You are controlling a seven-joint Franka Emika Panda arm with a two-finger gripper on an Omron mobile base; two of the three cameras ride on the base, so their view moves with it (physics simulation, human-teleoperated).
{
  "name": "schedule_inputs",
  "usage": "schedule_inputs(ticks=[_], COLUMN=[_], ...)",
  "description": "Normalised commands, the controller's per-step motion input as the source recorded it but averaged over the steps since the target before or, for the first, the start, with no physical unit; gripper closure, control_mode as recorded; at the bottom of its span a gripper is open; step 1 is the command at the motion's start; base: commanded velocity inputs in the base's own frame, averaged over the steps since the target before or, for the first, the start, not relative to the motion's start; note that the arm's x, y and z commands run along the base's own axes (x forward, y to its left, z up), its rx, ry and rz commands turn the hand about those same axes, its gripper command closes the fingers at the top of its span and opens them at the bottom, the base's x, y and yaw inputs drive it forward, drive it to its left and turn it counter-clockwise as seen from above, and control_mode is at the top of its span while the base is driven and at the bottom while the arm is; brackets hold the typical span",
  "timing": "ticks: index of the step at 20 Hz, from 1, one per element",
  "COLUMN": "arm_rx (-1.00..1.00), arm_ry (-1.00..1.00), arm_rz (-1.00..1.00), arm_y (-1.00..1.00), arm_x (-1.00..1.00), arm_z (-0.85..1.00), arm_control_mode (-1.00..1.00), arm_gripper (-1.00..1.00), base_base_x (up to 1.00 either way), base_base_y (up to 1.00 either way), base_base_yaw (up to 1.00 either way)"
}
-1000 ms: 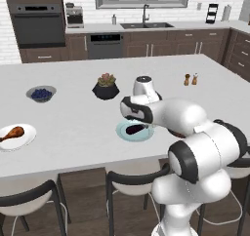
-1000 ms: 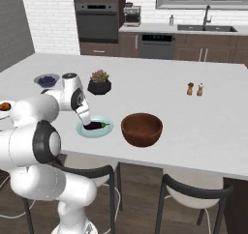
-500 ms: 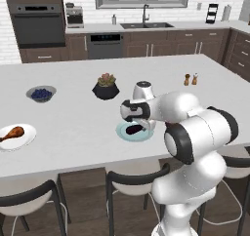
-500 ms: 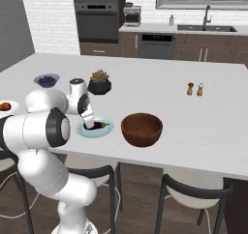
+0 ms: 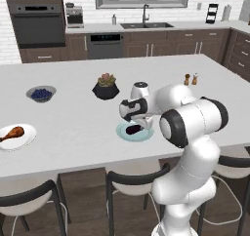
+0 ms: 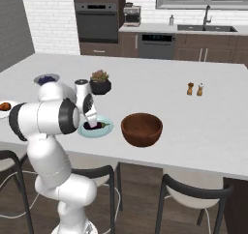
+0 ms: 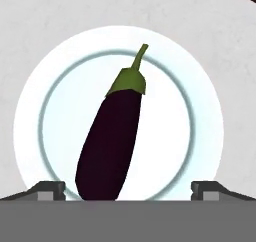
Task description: Pick the chicken drumstick and eggplant from their plates and place them in the bowl. Then put the bowl in the fridge.
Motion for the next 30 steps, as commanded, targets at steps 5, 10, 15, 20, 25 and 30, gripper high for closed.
schedule_inputs(ticks=[5,10,15,20,25,30], arm_rx=[0.0,0.0,0.0,0.0,-0.03,0.0], arm_ry=[0.0,0.07,0.04,0.0,0.03,0.05], arm_rz=[-0.01,-0.01,-0.02,-0.01,-0.01,0.0], arm_y=[0.02,0.0,0.0,0.0,0.0,-0.32], arm_x=[0.07,0.38,0.06,0.15,0.02,-0.14], arm_z=[-0.43,-0.37,-0.32,-0.26,-0.11,0.42], arm_control_mode=[-1.0,-1.0,-1.0,-1.0,-1.0,-1.0], arm_gripper=[-1.0,-1.0,-1.0,1.0,1.0,1.0], base_base_x=[0.0,0.0,0.0,0.0,0.0,0.0], base_base_y=[0.0,0.0,0.0,0.0,0.0,0.0], base_base_yaw=[0.0,0.0,0.0,0.0,0.0,0.0])
